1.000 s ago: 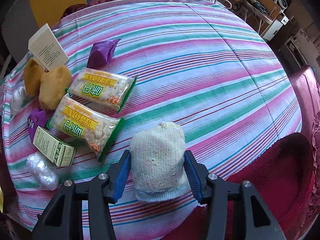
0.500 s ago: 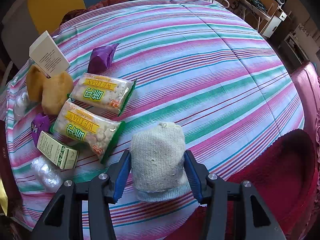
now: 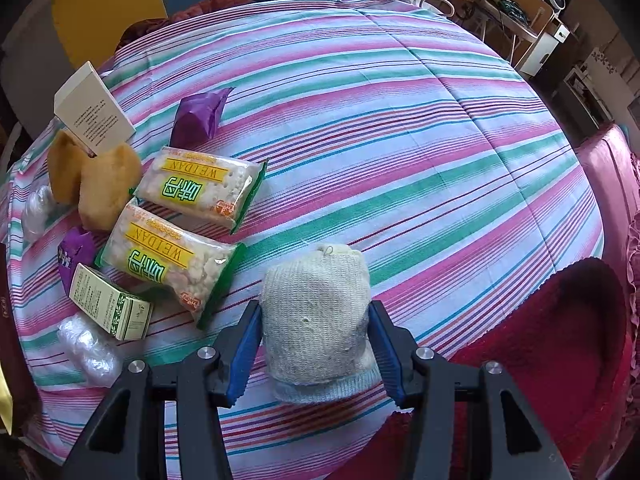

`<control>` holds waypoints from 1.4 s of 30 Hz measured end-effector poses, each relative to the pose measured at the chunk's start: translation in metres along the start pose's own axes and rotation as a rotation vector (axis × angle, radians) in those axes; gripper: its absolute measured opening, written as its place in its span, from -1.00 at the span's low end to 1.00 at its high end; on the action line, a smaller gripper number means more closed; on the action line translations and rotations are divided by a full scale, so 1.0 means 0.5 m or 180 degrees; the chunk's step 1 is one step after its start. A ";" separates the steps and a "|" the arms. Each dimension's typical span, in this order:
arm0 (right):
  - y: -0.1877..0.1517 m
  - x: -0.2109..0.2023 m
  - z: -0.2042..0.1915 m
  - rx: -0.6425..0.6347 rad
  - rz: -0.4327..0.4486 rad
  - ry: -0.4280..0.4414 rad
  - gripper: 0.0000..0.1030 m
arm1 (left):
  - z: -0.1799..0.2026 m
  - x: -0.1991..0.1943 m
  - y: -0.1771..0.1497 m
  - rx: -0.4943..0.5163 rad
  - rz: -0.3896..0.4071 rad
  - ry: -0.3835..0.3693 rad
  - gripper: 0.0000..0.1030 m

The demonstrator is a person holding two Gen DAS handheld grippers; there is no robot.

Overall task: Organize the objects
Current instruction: 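Carry the yellow sponge over the gold tray and open the left gripper, then carry the white knitted roll into the gold tray and open the right gripper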

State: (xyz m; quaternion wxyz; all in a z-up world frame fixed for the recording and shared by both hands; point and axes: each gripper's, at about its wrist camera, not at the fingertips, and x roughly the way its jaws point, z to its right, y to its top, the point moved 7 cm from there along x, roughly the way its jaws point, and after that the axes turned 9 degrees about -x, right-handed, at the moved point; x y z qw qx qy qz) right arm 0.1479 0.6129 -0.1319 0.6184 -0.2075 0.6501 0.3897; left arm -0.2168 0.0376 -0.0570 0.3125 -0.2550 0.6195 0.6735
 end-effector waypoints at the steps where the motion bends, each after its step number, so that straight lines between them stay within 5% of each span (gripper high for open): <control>1: 0.000 0.000 0.001 0.0004 0.0003 -0.0005 0.03 | -0.002 -0.015 -0.008 -0.0005 0.0025 -0.0016 0.43; 12: 0.002 -0.081 0.016 0.0171 0.0457 0.0076 0.01 | -0.055 -0.129 -0.155 -0.0268 -0.0069 -0.0168 0.46; 17: 0.029 -0.178 -0.083 -0.0081 0.0819 0.0292 0.02 | -0.077 -0.144 -0.176 -0.0344 -0.0040 -0.0108 0.46; 23: 0.068 -0.282 -0.362 -0.0874 0.1137 0.0851 0.02 | -0.116 -0.167 -0.172 -0.0482 0.0024 -0.0076 0.46; 30: -0.002 -0.275 -0.772 -0.1929 0.0788 0.1650 0.01 | -0.169 -0.181 -0.175 -0.0625 0.0059 -0.0031 0.46; 36: -0.103 -0.227 -1.039 -0.2543 0.0387 0.1850 0.01 | -0.205 -0.178 -0.186 -0.0736 0.0027 -0.0007 0.46; 42: -0.129 -0.165 -1.192 -0.2574 0.0128 0.1842 0.01 | -0.237 -0.180 -0.193 -0.0832 0.0013 0.0025 0.46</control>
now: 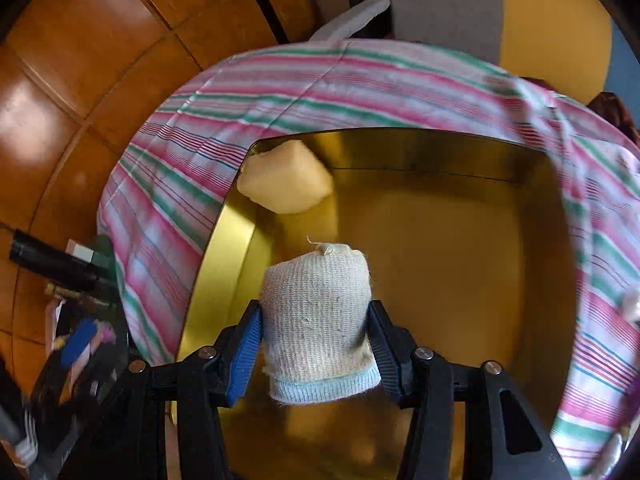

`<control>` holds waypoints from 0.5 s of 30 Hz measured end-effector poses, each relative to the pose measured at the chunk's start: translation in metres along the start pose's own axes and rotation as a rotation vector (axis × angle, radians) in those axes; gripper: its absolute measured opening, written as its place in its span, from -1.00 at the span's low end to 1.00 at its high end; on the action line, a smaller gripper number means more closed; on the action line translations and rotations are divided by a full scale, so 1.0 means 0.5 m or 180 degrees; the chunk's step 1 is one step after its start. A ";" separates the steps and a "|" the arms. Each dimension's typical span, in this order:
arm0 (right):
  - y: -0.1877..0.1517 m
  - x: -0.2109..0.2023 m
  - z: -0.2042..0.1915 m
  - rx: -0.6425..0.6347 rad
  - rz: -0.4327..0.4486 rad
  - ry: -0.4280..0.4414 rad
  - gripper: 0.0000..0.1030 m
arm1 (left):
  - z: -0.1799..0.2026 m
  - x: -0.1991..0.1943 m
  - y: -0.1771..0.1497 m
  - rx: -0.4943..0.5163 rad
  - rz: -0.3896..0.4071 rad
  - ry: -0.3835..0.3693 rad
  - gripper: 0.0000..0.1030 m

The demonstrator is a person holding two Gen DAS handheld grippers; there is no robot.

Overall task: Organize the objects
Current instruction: 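Carry the white knitted roll into the gold tray and open the right gripper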

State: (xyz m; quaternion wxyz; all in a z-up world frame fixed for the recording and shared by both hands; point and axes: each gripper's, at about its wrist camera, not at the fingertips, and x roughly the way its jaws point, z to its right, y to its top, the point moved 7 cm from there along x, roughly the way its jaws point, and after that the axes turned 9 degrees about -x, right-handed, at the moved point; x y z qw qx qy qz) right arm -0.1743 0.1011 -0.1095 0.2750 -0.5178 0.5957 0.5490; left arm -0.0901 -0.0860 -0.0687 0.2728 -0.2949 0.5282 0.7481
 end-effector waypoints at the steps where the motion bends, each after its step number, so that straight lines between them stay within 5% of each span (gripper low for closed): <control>1: 0.007 0.014 -0.004 0.0028 -0.0016 0.0021 0.01 | -0.006 0.002 0.000 -0.0026 -0.0007 0.0004 0.46; 10: 0.047 0.073 -0.026 0.0442 0.0060 0.0465 0.06 | -0.031 0.017 -0.006 -0.0135 -0.0082 0.0023 0.46; 15: 0.031 0.025 -0.018 0.0313 0.0207 0.0387 0.06 | -0.026 0.010 -0.002 -0.0113 -0.0032 0.0028 0.46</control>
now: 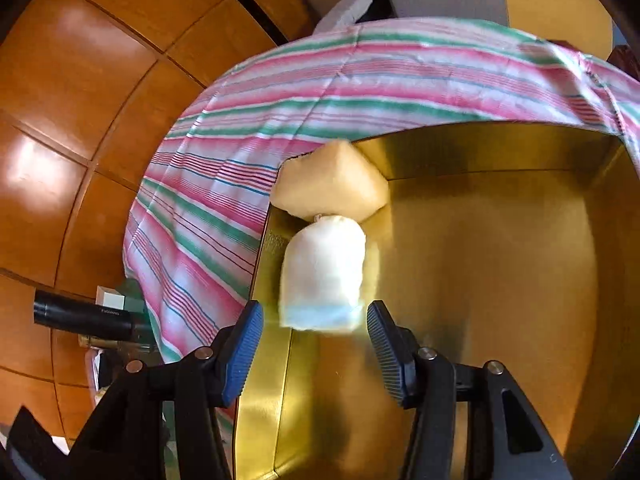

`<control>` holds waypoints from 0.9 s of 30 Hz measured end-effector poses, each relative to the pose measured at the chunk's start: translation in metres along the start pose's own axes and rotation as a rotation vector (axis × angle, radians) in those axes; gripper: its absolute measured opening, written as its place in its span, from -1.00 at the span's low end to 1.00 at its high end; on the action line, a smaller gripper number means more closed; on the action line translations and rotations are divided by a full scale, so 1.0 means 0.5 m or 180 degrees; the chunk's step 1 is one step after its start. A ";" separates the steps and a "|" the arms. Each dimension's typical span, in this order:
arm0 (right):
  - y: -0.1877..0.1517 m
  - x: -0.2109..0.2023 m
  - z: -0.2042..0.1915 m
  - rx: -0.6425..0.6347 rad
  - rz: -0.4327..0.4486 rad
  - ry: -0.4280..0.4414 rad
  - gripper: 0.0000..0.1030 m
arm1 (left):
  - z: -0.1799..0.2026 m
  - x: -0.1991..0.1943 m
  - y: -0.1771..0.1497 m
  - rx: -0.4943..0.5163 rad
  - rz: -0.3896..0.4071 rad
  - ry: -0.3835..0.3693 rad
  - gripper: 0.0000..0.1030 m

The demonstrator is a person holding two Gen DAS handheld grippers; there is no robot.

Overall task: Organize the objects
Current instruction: 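Carry the white knitted roll into the gold tray and open the right gripper, then grasp the plastic-wrapped white bundle with the left gripper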

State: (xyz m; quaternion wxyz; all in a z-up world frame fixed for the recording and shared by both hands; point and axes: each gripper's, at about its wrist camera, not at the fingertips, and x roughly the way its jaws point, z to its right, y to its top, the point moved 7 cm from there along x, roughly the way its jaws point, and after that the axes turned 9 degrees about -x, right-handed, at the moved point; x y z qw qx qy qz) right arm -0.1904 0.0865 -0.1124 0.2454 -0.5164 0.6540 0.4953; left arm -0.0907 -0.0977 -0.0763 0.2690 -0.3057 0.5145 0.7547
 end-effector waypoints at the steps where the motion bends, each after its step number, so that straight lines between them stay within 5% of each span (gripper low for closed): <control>1: -0.002 -0.012 -0.002 -0.0067 0.0043 -0.0039 0.06 | 0.002 -0.002 0.000 0.0009 0.0013 0.0003 0.46; 15: -0.136 -0.206 0.082 -0.0404 0.0510 -0.0590 0.29 | 0.091 -0.035 -0.012 0.0378 0.0111 -0.0016 0.56; 27: -0.247 -0.364 0.281 0.0199 0.0818 -0.1003 0.32 | 0.280 -0.057 -0.038 0.0993 0.0109 -0.0403 0.56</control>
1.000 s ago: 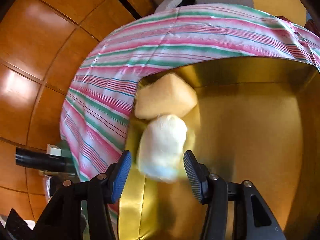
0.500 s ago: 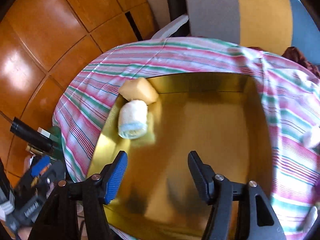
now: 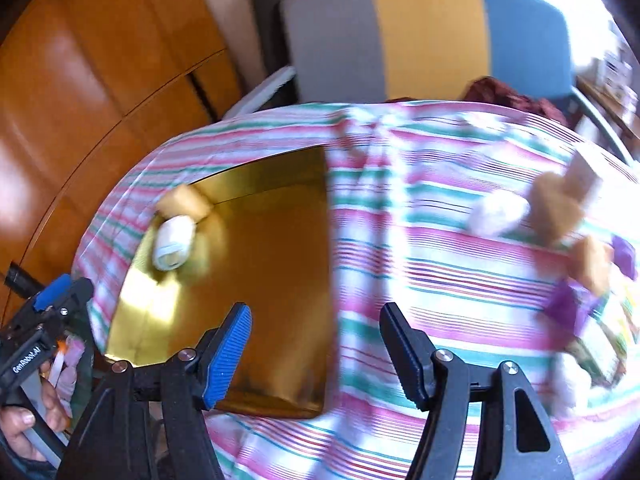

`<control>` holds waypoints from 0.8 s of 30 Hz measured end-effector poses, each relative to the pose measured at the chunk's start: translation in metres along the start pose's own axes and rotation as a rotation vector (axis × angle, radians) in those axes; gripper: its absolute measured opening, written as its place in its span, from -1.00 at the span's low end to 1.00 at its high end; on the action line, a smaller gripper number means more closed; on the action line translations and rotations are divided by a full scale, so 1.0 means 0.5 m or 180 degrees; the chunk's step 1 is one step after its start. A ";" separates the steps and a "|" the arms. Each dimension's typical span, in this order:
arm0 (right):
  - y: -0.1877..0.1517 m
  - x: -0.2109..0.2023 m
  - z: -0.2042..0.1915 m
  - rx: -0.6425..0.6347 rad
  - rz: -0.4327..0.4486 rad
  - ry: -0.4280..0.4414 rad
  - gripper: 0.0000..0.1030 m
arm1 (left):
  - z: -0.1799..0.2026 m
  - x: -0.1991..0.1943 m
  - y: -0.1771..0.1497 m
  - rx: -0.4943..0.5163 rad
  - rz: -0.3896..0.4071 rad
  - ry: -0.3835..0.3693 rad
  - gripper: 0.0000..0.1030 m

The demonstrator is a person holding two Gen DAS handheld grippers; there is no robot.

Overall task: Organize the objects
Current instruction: 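Grasp the plastic-wrapped white bundle with the left gripper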

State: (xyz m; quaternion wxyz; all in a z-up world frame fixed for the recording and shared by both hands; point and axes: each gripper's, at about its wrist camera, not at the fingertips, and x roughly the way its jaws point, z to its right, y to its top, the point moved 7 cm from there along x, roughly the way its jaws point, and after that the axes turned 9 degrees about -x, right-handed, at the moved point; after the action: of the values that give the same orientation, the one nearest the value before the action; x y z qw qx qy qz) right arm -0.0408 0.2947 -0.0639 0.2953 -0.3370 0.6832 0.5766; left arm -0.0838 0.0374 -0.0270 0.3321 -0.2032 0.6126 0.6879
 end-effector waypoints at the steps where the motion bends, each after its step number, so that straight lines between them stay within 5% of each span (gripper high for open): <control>1: -0.004 -0.012 0.031 0.0078 0.0024 -0.0064 0.32 | 0.021 0.003 0.004 0.0049 -0.0016 -0.0045 0.56; 15: -0.068 -0.183 0.429 0.1038 0.0304 -0.0968 0.40 | 0.381 0.050 0.014 0.1054 -0.0133 -0.0619 0.67; 24: -0.099 -0.189 0.516 0.1413 0.0444 -0.0925 0.40 | 0.576 0.156 -0.019 0.1520 -0.0413 -0.0734 0.66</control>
State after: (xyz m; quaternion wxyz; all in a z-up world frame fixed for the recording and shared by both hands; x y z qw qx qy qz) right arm 0.0591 0.5554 -0.0595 0.4165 -0.1299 0.7648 0.4740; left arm -0.0950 0.3353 -0.0393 0.4815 -0.0784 0.7013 0.5198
